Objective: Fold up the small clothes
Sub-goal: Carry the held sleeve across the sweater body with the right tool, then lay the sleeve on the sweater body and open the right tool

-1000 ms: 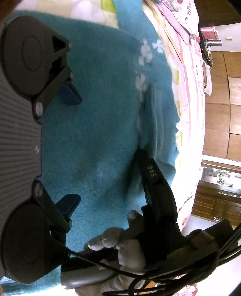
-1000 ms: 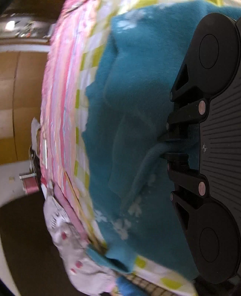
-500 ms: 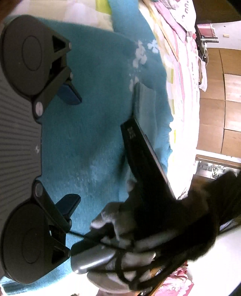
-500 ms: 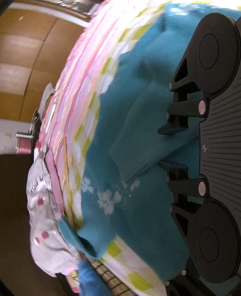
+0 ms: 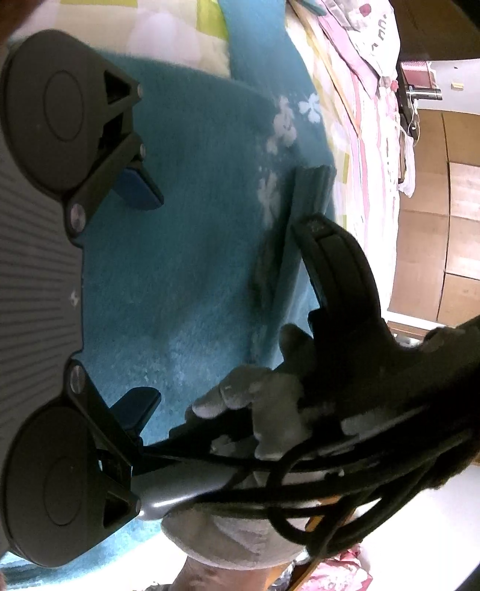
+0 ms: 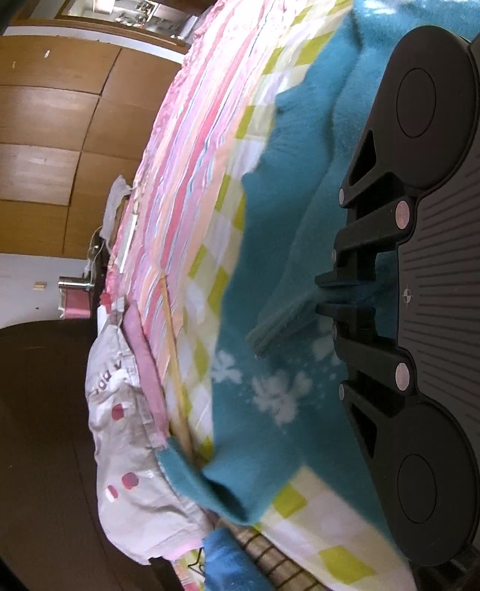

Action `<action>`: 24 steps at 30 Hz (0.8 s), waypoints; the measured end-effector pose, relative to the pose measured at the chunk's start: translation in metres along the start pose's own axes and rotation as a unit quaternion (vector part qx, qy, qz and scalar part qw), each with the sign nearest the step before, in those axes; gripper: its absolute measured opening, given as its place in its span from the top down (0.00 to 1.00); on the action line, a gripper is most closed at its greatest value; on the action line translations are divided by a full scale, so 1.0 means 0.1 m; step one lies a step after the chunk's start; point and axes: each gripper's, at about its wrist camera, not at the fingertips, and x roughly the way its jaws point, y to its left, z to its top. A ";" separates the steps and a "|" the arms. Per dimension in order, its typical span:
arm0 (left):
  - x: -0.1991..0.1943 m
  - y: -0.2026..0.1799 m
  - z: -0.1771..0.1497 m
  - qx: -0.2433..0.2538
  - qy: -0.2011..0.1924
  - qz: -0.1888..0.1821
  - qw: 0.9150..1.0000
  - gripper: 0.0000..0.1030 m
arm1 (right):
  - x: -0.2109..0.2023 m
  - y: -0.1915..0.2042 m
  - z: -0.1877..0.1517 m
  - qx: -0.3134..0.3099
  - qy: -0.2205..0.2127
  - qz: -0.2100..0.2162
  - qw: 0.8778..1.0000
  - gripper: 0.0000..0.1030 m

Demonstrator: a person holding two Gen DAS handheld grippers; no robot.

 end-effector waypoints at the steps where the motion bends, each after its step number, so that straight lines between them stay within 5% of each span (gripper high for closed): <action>1: 0.01 0.00 0.00 0.000 0.001 0.001 1.000 0.00 | 0.02 0.00 0.00 0.001 -0.001 0.002 1.000 0.91; 12: 0.06 -0.01 -0.02 0.012 0.006 0.008 1.000 0.00 | 0.22 -0.04 -0.15 0.013 0.018 0.039 0.999 0.86; 16: 0.05 0.02 -0.01 0.001 0.003 0.003 1.000 0.00 | 0.15 -0.08 -0.13 0.024 0.023 0.064 0.997 0.76; 24: -0.04 0.11 0.02 -0.017 -0.021 0.015 1.000 0.00 | -0.03 -0.15 -0.03 0.048 0.003 0.088 0.995 0.76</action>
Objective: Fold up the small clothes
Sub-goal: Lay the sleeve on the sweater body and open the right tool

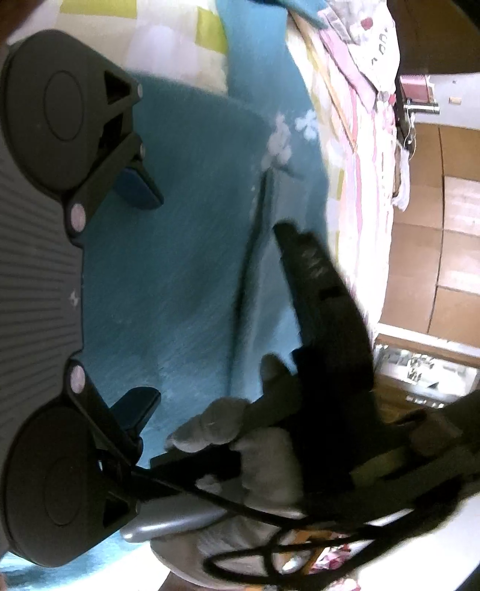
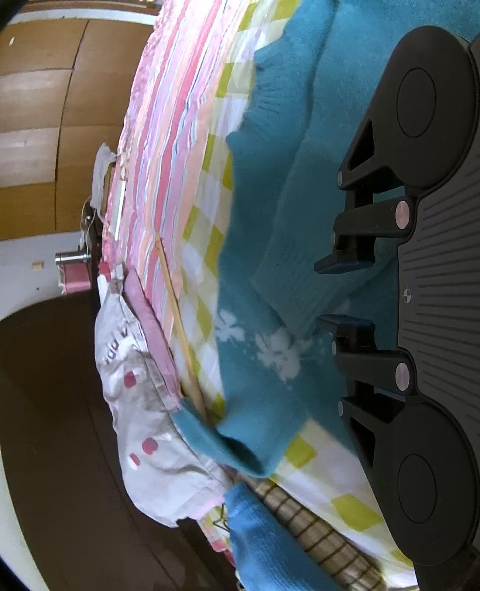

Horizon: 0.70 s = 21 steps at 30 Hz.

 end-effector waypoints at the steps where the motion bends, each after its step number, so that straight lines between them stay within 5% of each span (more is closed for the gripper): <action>1: -0.01 0.03 0.01 -0.005 -0.004 0.003 1.000 0.00 | 0.03 -0.02 0.00 0.002 0.003 -0.008 1.000 0.76; 6: -0.02 0.15 0.05 -0.021 -0.017 0.032 0.999 0.00 | 0.15 -0.14 -0.11 0.022 0.037 -0.031 0.999 0.76; 21: -0.03 0.27 0.11 -0.023 -0.056 0.129 0.990 0.00 | -0.10 -0.13 -0.28 0.053 0.020 -0.079 0.995 0.75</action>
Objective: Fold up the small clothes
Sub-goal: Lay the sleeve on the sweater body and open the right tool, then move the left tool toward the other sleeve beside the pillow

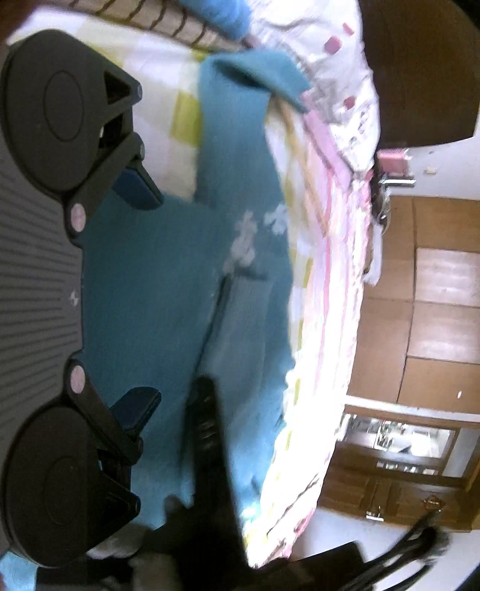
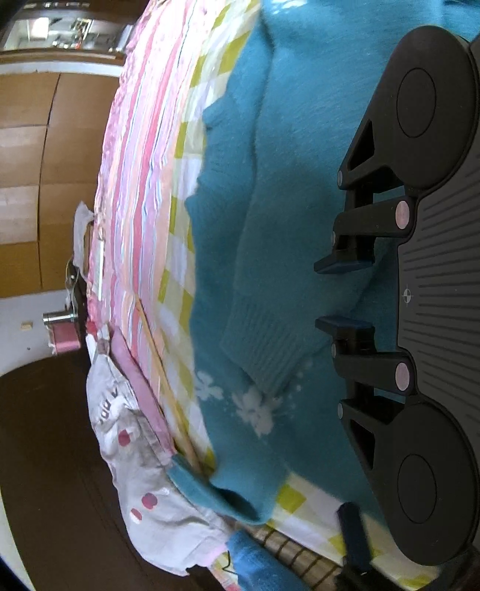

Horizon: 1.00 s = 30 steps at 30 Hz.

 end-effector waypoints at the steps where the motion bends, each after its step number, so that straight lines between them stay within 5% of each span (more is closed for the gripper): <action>1: 0.00 0.00 0.01 0.002 -0.004 0.009 1.000 0.00 | 0.01 0.01 -0.03 -0.006 0.004 -0.005 1.000 0.75; 7: -0.01 0.07 0.02 -0.004 -0.017 0.045 0.999 0.00 | -0.04 0.11 -0.05 -0.010 -0.005 -0.027 1.000 0.75; 15: -0.08 0.15 0.01 -0.010 -0.021 0.047 0.999 0.00 | -0.04 0.19 -0.10 -0.013 -0.001 -0.049 0.999 0.74; 26: -0.01 0.35 0.05 -0.030 -0.016 0.084 0.996 0.00 | -0.08 0.06 -0.14 0.027 -0.015 -0.027 0.999 0.74; 30: 0.02 0.58 0.19 -0.033 -0.033 0.130 0.990 0.00 | -0.13 0.00 -0.17 0.033 -0.023 -0.014 0.999 0.74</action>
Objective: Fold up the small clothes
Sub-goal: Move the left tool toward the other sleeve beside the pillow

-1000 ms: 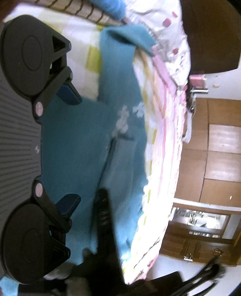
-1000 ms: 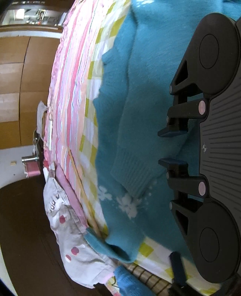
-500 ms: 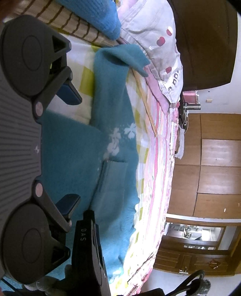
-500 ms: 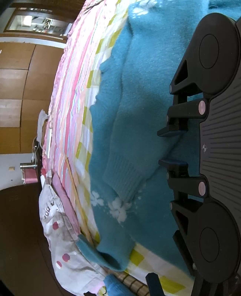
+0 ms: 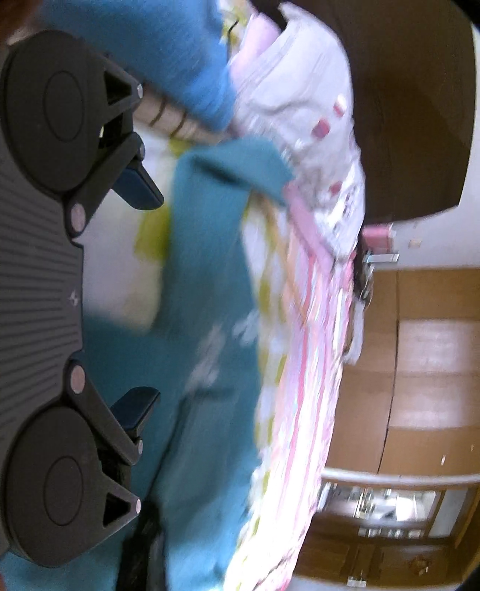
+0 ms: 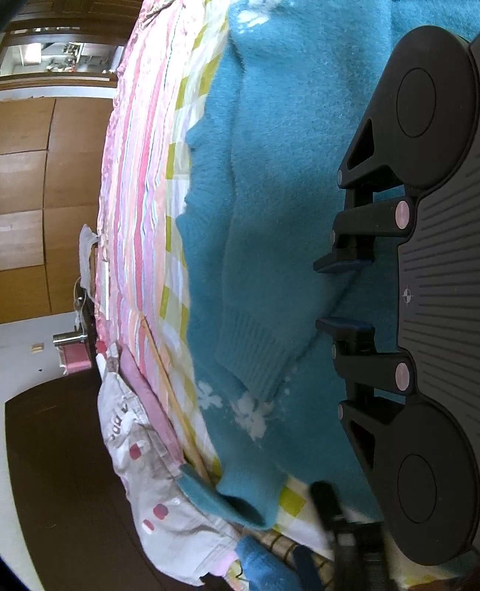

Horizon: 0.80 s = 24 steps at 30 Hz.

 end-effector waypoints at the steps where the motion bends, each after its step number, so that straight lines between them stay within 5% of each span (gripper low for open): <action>1: 0.04 0.07 0.05 -0.004 -0.005 0.013 1.000 0.00 | -0.01 -0.01 -0.01 0.003 -0.002 0.003 1.000 0.75; 8: 0.53 0.51 0.38 0.012 -0.012 0.107 0.994 0.00 | -0.09 -0.07 -0.07 0.027 -0.010 0.020 0.999 0.75; 19: 1.13 0.66 0.47 0.054 0.020 0.152 0.987 0.01 | -0.14 -0.06 -0.27 0.081 -0.028 0.030 0.996 0.74; 24: 1.28 0.73 0.47 0.034 0.041 0.158 0.986 0.19 | -0.14 -0.03 -0.28 0.077 -0.029 0.035 0.996 0.72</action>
